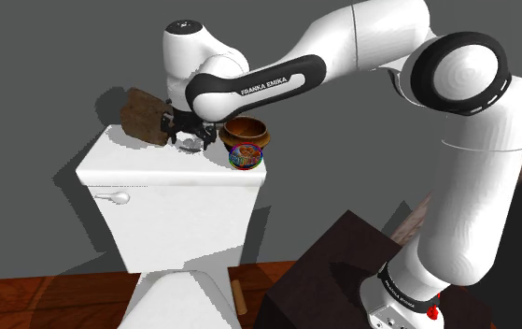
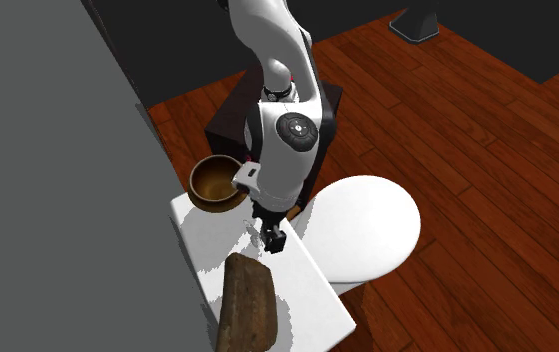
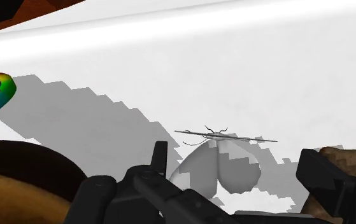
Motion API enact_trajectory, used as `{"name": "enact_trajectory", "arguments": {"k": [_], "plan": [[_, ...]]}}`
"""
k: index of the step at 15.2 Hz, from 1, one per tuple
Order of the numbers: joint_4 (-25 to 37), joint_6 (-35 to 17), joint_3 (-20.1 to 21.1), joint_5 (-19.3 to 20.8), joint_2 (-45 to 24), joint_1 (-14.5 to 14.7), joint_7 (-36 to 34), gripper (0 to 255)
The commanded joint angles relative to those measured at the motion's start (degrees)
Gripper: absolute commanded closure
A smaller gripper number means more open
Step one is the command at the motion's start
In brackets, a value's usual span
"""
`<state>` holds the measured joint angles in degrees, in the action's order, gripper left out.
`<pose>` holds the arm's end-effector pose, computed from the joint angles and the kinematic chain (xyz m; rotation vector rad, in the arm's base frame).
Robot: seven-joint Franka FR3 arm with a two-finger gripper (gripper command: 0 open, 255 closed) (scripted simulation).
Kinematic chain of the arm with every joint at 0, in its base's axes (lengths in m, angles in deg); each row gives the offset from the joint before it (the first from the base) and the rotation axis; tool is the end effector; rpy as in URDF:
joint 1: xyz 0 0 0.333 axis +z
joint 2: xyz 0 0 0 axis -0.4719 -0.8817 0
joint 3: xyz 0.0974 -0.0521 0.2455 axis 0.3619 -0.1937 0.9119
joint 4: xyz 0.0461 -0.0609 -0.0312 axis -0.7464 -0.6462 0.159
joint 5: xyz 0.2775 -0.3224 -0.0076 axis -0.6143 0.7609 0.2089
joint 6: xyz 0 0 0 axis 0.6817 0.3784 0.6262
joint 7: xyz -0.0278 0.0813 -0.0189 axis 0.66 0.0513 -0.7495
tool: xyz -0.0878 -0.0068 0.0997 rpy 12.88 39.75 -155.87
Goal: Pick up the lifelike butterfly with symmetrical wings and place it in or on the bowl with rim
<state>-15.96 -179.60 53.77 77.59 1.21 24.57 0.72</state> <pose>0.6333 0.2643 0.3282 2.8215 -1.2301 0.4006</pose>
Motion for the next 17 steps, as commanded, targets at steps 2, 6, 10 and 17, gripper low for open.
{"name": "enact_trajectory", "arguments": {"k": [2, 6, 10, 17], "plan": [[-0.36, -1.54, -0.54, 1.03, -1.40, 0.22, -0.69, 0], [-0.44, -1.83, -0.64, 1.21, -1.64, 0.25, -0.79, 0], [-0.44, -1.82, -0.64, 1.21, -1.64, 0.25, -0.79, 0], [-0.43, -1.82, -0.64, 1.21, -1.65, 0.26, -0.81, 255]]}}
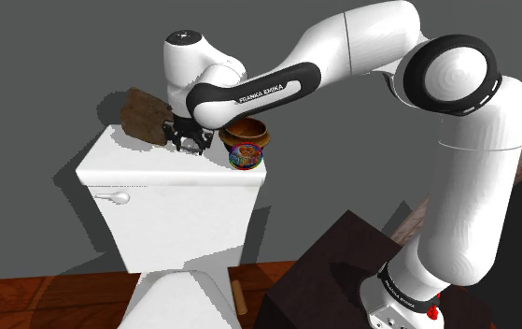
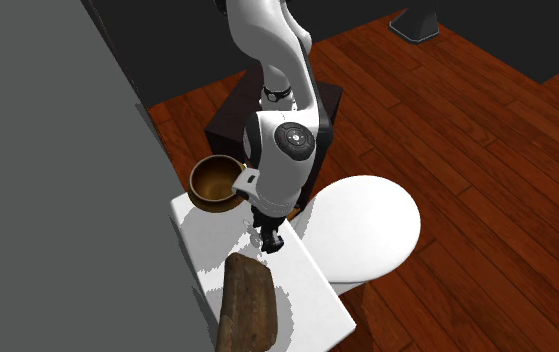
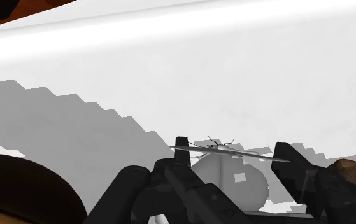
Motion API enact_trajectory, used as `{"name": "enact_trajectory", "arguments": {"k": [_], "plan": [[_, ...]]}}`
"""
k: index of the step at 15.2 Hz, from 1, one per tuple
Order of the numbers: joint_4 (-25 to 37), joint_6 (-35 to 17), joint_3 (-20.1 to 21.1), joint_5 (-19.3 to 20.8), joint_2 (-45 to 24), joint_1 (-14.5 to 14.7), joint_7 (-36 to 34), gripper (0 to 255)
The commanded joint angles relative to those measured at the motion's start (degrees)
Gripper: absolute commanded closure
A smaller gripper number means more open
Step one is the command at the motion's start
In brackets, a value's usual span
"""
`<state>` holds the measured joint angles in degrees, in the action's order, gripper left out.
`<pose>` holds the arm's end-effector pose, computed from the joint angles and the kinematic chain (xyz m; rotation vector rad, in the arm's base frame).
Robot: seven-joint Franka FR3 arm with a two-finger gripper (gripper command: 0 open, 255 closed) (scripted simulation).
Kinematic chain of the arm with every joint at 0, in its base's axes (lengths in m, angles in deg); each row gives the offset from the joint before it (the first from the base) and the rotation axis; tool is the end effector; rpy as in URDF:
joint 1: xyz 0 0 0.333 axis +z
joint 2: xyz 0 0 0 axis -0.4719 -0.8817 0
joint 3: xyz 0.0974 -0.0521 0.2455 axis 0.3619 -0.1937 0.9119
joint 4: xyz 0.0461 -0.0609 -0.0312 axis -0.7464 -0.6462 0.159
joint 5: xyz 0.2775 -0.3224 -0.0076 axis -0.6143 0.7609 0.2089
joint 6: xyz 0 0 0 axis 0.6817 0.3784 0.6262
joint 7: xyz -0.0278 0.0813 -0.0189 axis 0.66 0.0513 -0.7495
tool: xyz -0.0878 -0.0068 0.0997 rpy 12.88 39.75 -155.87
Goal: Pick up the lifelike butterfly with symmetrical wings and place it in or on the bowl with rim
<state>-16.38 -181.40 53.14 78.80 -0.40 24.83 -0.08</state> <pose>0.6359 0.2627 0.3092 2.8210 -1.2309 0.4019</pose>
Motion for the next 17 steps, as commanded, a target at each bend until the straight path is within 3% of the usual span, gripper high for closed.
{"name": "enact_trajectory", "arguments": {"k": [1, 17], "plan": [[-0.01, -0.01, -0.01, 0.00, -0.02, 0.00, 0.00, 255], [6.35, 8.53, 1.46, -3.36, 3.08, -0.29, 3.72, 255]]}}
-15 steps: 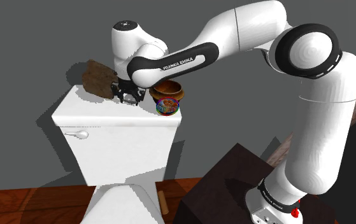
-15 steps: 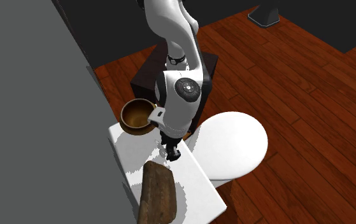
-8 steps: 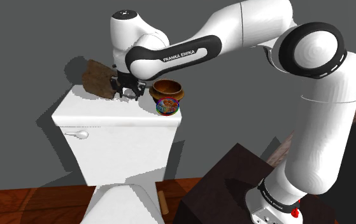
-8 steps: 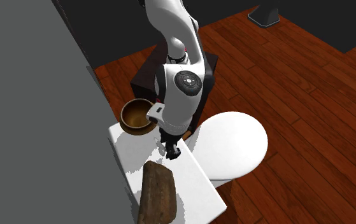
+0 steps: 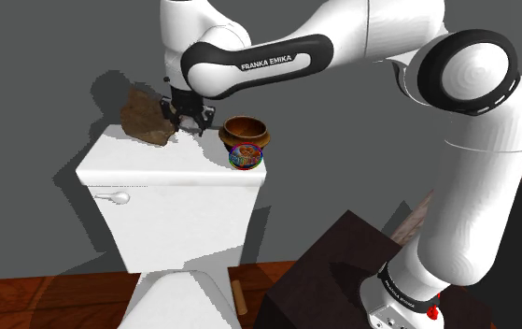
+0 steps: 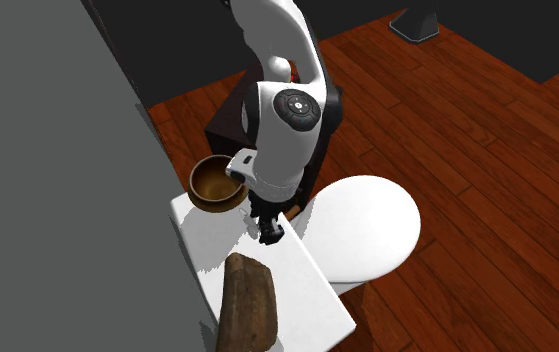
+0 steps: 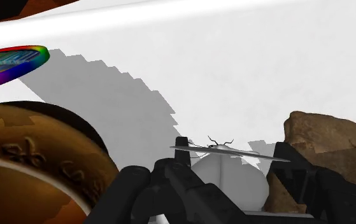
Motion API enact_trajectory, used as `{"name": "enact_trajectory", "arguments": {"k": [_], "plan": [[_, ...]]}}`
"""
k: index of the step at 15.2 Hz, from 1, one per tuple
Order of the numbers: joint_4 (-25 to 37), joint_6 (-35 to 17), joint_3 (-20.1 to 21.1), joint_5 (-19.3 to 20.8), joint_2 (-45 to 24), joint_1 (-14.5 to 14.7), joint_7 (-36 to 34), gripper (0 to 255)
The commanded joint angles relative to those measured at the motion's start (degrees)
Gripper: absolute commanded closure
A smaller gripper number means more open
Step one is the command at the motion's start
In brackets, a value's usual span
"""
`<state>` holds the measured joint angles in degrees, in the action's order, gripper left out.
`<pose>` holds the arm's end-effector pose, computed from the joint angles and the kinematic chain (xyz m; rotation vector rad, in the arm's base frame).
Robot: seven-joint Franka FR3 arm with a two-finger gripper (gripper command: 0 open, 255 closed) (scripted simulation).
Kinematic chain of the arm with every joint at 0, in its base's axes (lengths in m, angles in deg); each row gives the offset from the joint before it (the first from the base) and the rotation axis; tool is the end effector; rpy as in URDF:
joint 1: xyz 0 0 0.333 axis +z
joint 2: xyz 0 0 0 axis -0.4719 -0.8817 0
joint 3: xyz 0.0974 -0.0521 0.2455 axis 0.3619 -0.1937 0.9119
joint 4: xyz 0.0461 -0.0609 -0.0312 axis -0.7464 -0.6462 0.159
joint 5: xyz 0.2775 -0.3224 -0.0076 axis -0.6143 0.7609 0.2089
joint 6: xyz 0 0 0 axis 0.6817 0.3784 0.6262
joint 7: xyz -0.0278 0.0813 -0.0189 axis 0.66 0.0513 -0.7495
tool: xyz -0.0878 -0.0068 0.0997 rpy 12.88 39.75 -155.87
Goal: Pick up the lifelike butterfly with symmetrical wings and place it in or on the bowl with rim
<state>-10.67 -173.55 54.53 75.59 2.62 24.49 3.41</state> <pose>0.6399 0.2628 0.3812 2.8211 -1.2309 0.4018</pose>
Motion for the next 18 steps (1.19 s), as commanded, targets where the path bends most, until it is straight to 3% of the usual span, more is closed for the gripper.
{"name": "enact_trajectory", "arguments": {"k": [1, 18], "plan": [[1.21, 1.34, 0.14, -0.32, 0.20, 0.08, 0.46, 255], [14.14, 13.78, 0.84, -1.65, 0.27, 1.78, 3.94, 255]]}}
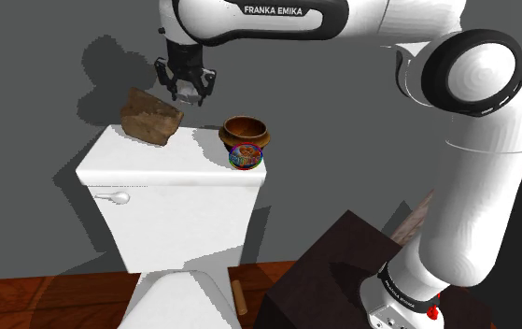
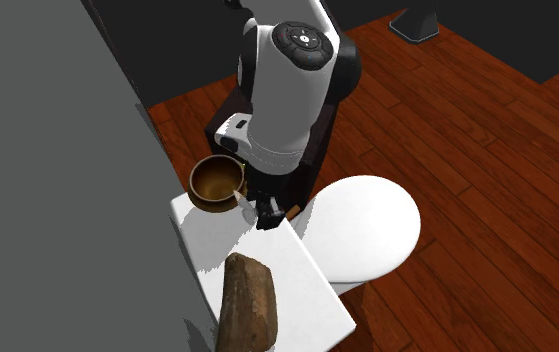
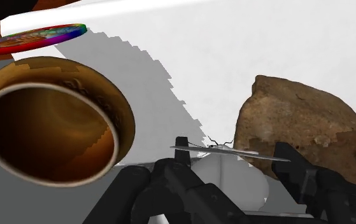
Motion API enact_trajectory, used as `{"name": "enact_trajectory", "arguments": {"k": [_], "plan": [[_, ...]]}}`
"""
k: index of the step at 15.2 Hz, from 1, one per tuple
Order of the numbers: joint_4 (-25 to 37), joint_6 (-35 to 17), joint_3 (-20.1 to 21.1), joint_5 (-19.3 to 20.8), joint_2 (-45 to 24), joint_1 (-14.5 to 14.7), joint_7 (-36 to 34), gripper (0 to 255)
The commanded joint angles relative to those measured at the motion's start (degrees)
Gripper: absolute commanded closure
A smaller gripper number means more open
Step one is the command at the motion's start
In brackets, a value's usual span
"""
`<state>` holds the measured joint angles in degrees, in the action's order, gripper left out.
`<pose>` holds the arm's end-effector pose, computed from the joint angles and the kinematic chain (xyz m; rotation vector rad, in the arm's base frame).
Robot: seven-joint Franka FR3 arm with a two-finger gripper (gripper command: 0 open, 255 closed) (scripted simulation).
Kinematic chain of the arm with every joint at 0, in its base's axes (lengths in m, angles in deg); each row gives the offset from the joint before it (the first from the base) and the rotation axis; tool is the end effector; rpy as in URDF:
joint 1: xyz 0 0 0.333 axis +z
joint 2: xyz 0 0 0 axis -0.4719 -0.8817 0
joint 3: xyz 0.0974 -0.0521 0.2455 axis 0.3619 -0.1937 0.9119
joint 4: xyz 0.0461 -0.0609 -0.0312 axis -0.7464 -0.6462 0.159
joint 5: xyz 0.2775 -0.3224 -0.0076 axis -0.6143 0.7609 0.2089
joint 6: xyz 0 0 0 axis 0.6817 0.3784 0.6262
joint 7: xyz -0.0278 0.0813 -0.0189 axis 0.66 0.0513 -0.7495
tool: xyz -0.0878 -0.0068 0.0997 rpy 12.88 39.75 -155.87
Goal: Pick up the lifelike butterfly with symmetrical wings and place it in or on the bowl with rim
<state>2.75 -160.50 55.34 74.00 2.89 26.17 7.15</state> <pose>0.6423 0.2635 0.4840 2.8212 -1.2311 0.4024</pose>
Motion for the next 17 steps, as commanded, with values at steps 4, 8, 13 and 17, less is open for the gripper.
{"name": "enact_trajectory", "arguments": {"k": [4, 8, 13, 17], "plan": [[-8.56, -3.30, 0.13, -3.97, 7.02, -5.18, 3.44, 255], [-18.89, -7.82, -1.06, -9.34, 15.54, -10.55, 9.09, 255], [-30.60, -12.36, -4.93, -16.16, 25.96, -15.40, 18.58, 255], [-33.45, -15.35, -5.07, -15.80, 25.74, -15.21, 17.97, 255]]}}
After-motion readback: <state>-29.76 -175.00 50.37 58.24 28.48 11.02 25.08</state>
